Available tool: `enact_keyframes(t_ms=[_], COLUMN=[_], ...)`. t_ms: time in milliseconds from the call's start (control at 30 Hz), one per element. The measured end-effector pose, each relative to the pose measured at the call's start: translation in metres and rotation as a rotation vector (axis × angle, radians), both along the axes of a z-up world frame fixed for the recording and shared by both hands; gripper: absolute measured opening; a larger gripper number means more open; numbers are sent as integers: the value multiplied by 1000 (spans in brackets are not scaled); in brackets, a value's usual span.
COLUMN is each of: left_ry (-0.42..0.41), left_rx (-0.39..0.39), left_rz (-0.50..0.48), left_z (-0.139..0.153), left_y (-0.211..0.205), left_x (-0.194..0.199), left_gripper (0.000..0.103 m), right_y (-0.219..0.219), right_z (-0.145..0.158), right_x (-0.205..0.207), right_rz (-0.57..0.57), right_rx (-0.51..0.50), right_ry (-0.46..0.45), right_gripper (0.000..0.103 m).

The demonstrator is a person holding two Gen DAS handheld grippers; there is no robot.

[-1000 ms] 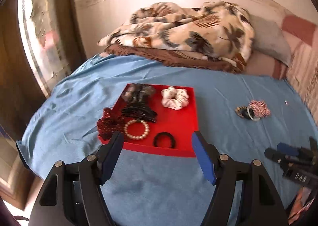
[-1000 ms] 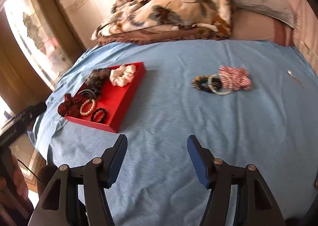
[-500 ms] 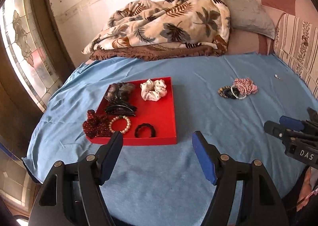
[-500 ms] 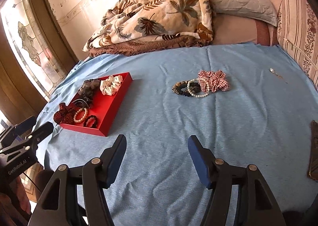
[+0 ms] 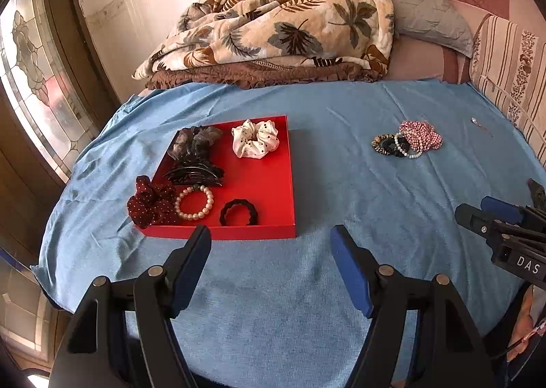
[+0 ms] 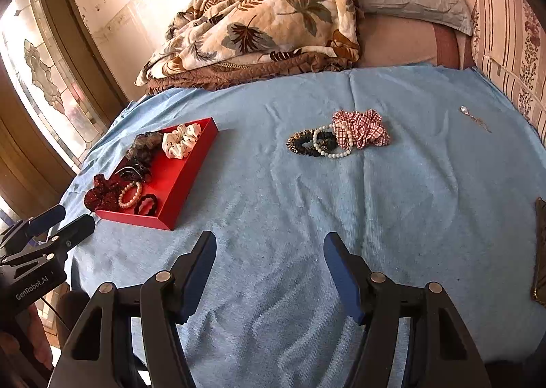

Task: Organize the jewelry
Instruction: 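Move both grippers toward the bracelets beside the red gingham scrunchie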

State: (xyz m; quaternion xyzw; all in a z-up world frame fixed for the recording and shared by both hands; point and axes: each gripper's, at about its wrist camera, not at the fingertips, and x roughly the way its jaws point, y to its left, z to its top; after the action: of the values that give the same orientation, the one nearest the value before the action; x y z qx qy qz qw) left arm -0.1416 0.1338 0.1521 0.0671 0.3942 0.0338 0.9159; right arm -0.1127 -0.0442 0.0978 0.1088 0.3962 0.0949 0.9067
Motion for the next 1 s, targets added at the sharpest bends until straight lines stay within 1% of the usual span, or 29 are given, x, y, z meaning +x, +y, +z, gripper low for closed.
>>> enact_keyframes(t_ms=[267, 400, 567, 733, 833, 900, 933, 1000], left_ry=[43, 64, 103, 123, 164, 190, 193, 205], left_rx=[-16, -48, -109, -162, -240, -271, -273, -283], left_rz=[-12, -35, -89, -117, -130, -122, -116, -106], left_z=[-7, -9, -16, -32, -47, -59, -64, -73], left_y=[-3, -9, -30, -56, -66, -72, -73, -76], left_x=[14, 31, 75, 124, 155, 176, 183, 201], left_gripper=[71, 71, 71, 71, 71, 71, 69, 58], right_y=[-11, -35, -72, -98, -106, -108, -108, -105], right_z=[-9, -19, -29, -33, -36, -41, -44, -51], right_x=[6, 12, 27, 51, 74, 91, 99, 116], right_rz=[-22, -69, -137, -169, -161, -153, -147, -119], right_rx=[3, -4, -10, -12, -4, 6, 17, 54], right_ry=[17, 45, 76, 80, 67, 73, 78, 86], right_gripper=[70, 70, 70, 70, 70, 70, 69, 64])
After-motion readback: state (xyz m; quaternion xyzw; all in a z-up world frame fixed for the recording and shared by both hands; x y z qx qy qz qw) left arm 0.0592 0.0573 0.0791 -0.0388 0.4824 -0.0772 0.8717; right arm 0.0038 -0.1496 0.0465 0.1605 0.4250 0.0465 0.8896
